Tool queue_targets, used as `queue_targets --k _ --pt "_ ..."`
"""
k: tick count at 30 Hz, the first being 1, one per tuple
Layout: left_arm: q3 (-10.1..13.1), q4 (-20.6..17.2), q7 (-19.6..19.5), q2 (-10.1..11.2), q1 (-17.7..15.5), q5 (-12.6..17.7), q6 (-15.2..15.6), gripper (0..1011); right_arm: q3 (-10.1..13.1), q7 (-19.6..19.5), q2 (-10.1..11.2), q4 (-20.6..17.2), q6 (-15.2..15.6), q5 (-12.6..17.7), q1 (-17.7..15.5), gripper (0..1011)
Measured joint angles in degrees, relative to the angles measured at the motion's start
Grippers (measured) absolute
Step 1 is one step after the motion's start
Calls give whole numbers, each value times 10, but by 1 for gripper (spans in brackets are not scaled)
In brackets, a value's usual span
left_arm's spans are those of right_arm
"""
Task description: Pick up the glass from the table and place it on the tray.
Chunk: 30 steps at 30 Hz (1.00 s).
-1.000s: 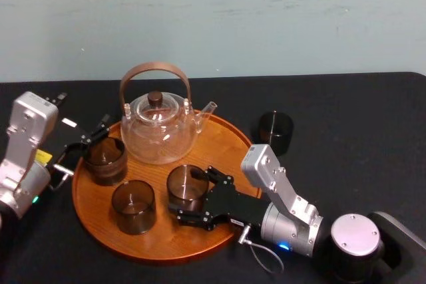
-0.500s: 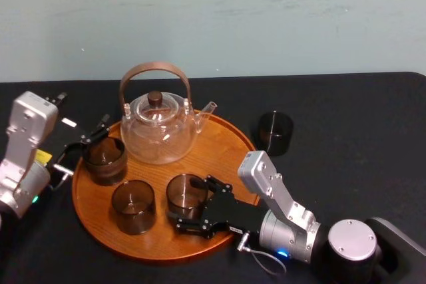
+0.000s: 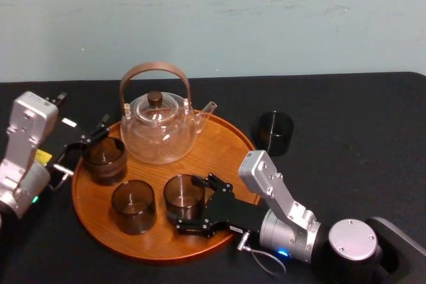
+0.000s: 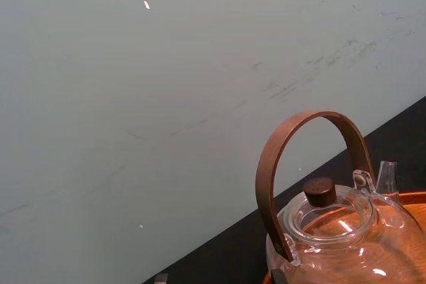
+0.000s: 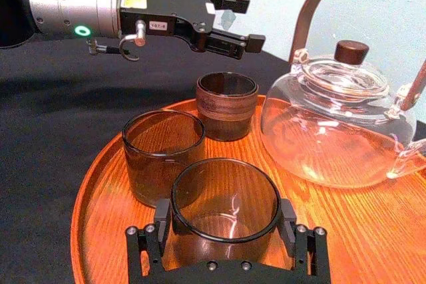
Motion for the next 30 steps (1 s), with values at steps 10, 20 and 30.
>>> queue_targets --k 10,20,30 --pt "0 0 0 0 0 0 0 1001 4 5 4 -6 -8 9 -3 1002" --pt "0 0 0 0 0 0 0 1001 11 7 14 -23 -15 17 -9 1002" --pt "0 0 0 0 0 0 0 1001 24 -6 34 -68 -19 17 -24 1002"
